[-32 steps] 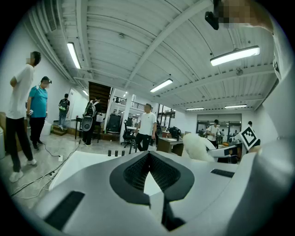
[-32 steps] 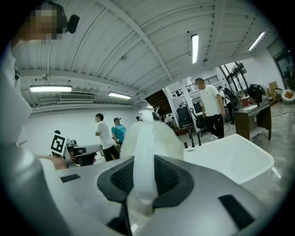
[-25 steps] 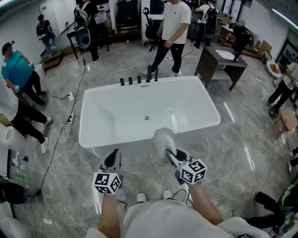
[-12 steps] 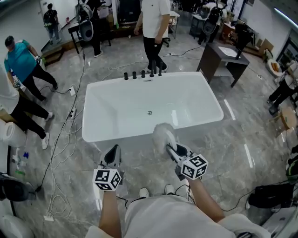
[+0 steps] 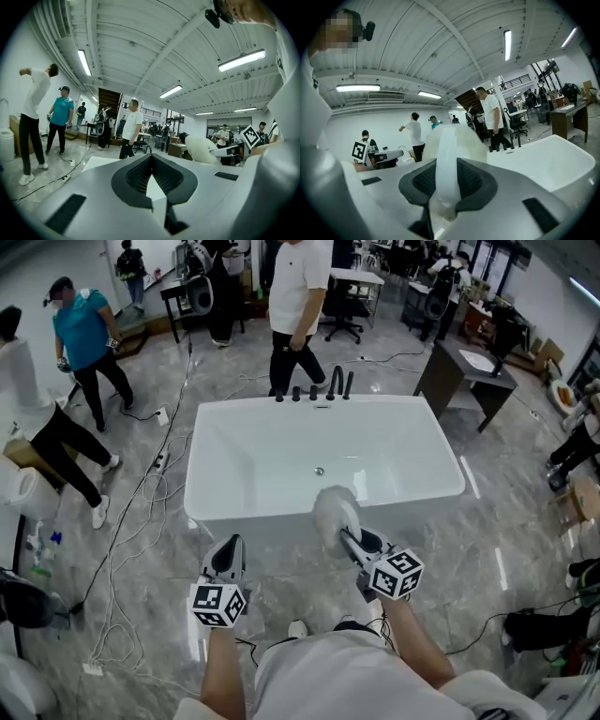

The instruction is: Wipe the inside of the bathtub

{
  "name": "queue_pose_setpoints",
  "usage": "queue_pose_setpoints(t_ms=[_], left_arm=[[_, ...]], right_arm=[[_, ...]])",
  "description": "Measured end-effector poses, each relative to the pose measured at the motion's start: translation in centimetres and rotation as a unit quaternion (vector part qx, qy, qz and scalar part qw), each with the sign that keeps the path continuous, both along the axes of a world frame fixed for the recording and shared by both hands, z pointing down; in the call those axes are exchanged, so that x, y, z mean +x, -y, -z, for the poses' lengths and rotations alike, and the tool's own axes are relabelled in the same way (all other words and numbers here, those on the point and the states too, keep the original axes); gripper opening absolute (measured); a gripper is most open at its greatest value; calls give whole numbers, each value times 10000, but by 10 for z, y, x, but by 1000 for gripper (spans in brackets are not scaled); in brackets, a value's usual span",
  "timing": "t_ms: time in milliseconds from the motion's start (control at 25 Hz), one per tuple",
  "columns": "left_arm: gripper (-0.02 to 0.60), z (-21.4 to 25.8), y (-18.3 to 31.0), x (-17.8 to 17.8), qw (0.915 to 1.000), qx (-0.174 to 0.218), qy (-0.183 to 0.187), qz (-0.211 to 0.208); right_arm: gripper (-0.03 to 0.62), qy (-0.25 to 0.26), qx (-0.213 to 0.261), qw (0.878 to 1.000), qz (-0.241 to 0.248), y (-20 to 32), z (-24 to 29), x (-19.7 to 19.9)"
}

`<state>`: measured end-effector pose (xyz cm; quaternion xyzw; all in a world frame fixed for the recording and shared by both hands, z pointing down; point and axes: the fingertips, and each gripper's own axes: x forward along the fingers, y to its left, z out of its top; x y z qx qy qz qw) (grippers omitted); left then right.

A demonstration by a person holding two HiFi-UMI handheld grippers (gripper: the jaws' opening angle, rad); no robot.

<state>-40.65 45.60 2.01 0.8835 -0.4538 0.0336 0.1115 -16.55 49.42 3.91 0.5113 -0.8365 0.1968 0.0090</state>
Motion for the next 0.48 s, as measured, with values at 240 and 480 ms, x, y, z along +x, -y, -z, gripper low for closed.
queue_pose_setpoints(t_ms=[240,480], left_arm=[[8,-3,1,-42,9994,0,-86,340],[8,-11,2,-67,9983,-7,-115,578]], right_arm=[[97,-169,0,9996,247,14,3,-35],[97,-105,-19,9990,445,29,1,-52]])
